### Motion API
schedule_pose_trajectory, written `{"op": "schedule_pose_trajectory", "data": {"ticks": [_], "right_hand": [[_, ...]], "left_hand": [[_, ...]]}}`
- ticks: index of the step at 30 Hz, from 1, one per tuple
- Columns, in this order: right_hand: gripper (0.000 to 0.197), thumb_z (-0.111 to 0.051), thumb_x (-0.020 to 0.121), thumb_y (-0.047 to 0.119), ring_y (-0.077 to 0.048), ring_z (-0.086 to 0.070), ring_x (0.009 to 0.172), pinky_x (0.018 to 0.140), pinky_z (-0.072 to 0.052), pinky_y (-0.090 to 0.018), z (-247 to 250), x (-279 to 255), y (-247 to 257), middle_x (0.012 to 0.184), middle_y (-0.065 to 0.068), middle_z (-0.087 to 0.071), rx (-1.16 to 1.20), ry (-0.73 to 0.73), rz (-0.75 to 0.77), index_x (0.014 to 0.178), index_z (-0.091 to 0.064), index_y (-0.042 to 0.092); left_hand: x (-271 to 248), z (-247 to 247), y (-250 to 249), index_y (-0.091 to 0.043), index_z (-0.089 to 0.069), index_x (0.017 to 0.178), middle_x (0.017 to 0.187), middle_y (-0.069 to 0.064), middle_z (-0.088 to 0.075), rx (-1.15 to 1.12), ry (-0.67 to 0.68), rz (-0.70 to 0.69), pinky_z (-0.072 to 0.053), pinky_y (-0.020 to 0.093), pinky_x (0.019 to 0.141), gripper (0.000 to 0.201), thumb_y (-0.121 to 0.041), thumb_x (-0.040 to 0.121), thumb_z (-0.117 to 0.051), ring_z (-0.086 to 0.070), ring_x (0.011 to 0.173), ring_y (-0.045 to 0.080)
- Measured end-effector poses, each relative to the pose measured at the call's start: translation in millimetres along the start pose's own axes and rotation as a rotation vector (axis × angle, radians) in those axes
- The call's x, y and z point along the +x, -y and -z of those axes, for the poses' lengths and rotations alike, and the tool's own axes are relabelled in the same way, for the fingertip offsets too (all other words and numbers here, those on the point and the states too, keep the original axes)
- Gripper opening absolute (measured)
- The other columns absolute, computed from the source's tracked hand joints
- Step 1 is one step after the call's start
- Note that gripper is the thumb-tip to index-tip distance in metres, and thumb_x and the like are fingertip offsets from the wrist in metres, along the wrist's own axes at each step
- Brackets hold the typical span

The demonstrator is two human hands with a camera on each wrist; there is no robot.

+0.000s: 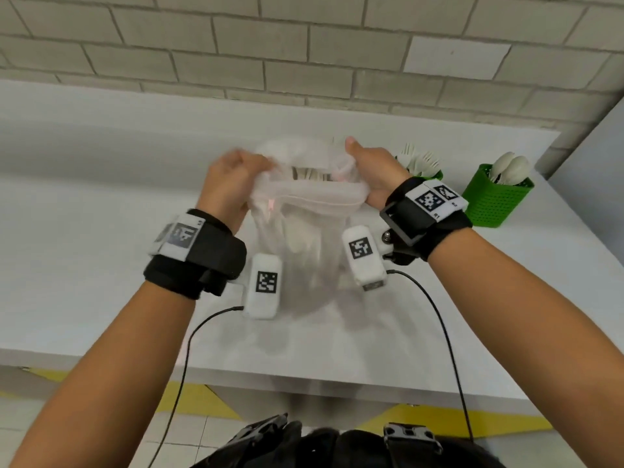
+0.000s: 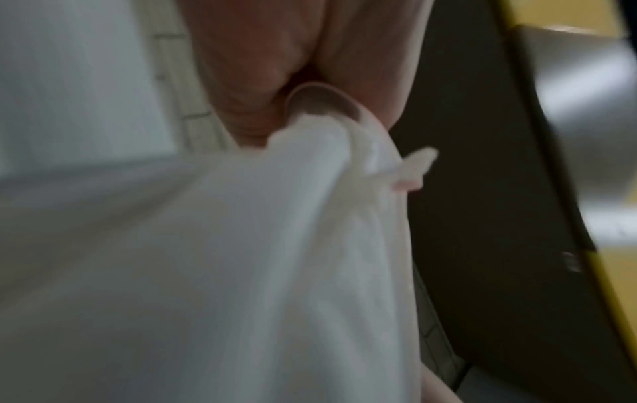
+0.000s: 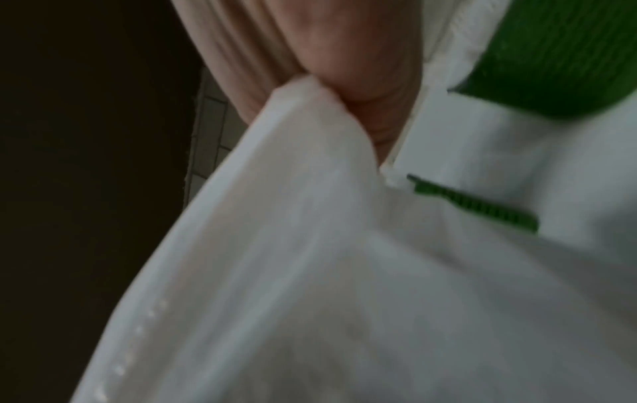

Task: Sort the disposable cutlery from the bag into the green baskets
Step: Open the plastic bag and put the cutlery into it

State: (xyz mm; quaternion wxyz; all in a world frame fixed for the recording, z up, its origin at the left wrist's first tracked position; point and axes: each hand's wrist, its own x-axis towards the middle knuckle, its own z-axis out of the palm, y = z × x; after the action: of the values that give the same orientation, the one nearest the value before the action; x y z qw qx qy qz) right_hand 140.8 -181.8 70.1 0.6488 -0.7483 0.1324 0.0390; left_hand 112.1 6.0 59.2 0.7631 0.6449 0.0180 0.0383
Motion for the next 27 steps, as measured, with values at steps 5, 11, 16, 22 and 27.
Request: {"op": "schedule_pose_trajectory", "data": {"ticks": [5, 11, 16, 22, 27], "right_hand": [[0.034, -0.040, 0.099, 0.035, -0.015, -0.055, 0.084, 0.081, -0.045, -0.026, -42.1, -2.4, -4.4, 0.090, 0.000, -0.054, -0.147, 0.084, 0.111, 0.090, -0.055, 0.005], [0.060, -0.060, 0.088, 0.036, -0.028, -0.028, 0.130, 0.108, -0.028, -0.038, -55.5, -13.9, -32.7, 0.137, -0.013, -0.033, -0.842, 0.215, 0.416, 0.138, -0.036, 0.013], [0.039, -0.060, 0.090, 0.029, -0.016, -0.055, 0.095, 0.069, -0.037, -0.009, -53.1, -36.5, -41.9, 0.107, -0.003, -0.054, -0.748, 0.512, 0.621, 0.123, -0.048, 0.012], [0.013, -0.064, 0.087, 0.013, -0.002, -0.037, 0.053, 0.057, -0.031, -0.013, -52.6, -51.5, -49.1, 0.060, 0.009, -0.043, -0.482, 0.740, 0.640, 0.095, -0.060, 0.004], [0.023, -0.061, 0.090, 0.022, -0.018, -0.055, 0.081, 0.071, -0.038, -0.026, -63.1, -64.5, -59.3, 0.091, -0.007, -0.064, -0.908, 0.883, 0.771, 0.106, -0.065, 0.006]], "left_hand": [[8.2, 35.0, -10.9, -0.027, -0.058, 0.054, 0.066, -0.005, -0.063, 0.382, -0.025, -0.207, -0.043, 0.026, 0.067, 0.043, 0.009, 0.072, -0.043, -0.057, 0.075, 0.020], [1.3, 38.3, 19.7, -0.011, -0.051, 0.131, 0.122, 0.012, -0.059, 0.322, 0.146, 0.239, -0.053, 0.015, 0.064, 0.041, 0.003, 0.093, -0.043, -0.061, 0.087, 0.016], [3.7, 52.3, 23.8, -0.022, -0.022, 0.148, 0.129, 0.007, -0.051, 0.268, 0.256, 0.334, -0.051, 0.026, 0.068, 0.072, 0.002, 0.088, -0.053, -0.059, 0.090, 0.014], [5.5, 50.7, 12.4, -0.015, -0.051, 0.090, 0.078, 0.002, -0.051, 0.041, 0.223, 0.309, -0.043, 0.021, 0.056, 0.041, 0.008, 0.057, -0.041, -0.053, 0.067, 0.014], [1.9, 48.7, 8.0, -0.009, -0.058, 0.107, 0.094, 0.009, -0.056, 0.076, 0.208, 0.324, -0.044, 0.025, 0.070, 0.064, 0.013, 0.050, -0.037, -0.051, 0.092, 0.024]]}}
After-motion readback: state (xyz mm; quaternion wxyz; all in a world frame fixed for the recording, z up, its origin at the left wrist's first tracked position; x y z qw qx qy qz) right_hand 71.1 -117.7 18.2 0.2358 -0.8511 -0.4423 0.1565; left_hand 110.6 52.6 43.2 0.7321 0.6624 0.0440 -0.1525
